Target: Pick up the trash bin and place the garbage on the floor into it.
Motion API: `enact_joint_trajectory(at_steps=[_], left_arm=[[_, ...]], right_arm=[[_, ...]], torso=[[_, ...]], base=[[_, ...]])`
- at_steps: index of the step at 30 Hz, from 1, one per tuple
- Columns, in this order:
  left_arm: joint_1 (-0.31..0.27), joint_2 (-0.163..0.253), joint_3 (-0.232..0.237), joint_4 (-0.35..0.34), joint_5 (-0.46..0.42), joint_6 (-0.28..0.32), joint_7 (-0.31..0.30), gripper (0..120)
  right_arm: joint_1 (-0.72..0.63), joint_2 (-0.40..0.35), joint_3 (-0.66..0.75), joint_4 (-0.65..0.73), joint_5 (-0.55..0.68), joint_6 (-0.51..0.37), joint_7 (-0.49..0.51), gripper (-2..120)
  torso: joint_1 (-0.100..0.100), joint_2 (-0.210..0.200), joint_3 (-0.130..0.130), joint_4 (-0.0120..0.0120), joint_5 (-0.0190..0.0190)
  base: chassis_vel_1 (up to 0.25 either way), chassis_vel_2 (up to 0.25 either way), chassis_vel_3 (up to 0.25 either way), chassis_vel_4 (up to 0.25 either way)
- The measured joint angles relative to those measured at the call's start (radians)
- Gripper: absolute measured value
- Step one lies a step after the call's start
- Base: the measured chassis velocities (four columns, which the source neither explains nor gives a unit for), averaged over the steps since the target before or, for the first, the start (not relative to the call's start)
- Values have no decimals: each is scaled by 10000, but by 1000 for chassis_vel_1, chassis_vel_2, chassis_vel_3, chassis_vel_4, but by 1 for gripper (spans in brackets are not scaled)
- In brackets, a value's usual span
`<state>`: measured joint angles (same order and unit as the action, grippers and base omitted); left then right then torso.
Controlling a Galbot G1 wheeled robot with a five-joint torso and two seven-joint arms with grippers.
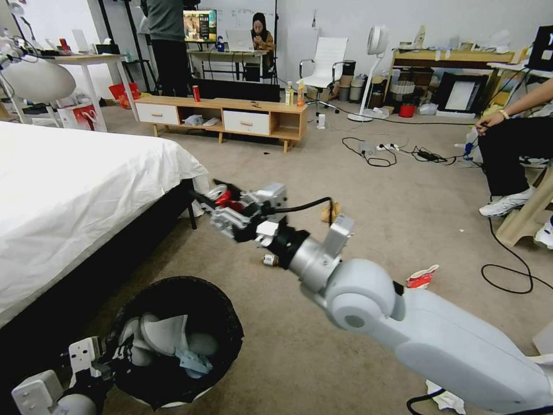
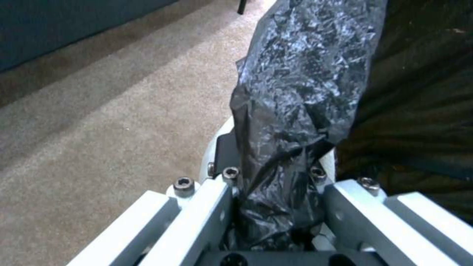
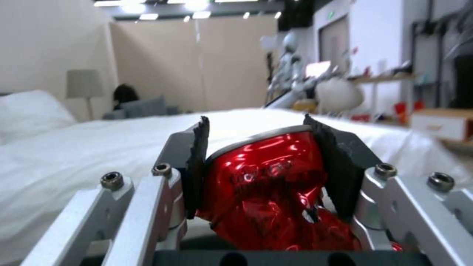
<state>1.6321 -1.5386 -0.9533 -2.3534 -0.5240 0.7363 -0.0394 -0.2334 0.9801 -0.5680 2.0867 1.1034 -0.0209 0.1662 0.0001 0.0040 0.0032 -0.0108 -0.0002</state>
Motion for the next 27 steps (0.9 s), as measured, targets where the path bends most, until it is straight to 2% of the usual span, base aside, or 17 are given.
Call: enact_joint_trajectory(at_steps=[12, 27], left_arm=[[-74, 4, -9, -48, -63, 0, -7, 7], [-99, -6, -81, -112, -167, -6, -35, 7]], right_arm=[[364, 1052, -2125, -722, 64, 51, 436, 47], [60, 1533, -2874, -1361, -330, 118, 493, 47]], torso=[[-1, 0, 0, 1, 0], [0, 0, 0, -1, 1]], base=[[0, 0, 0, 0], [0, 0, 0, 0]])
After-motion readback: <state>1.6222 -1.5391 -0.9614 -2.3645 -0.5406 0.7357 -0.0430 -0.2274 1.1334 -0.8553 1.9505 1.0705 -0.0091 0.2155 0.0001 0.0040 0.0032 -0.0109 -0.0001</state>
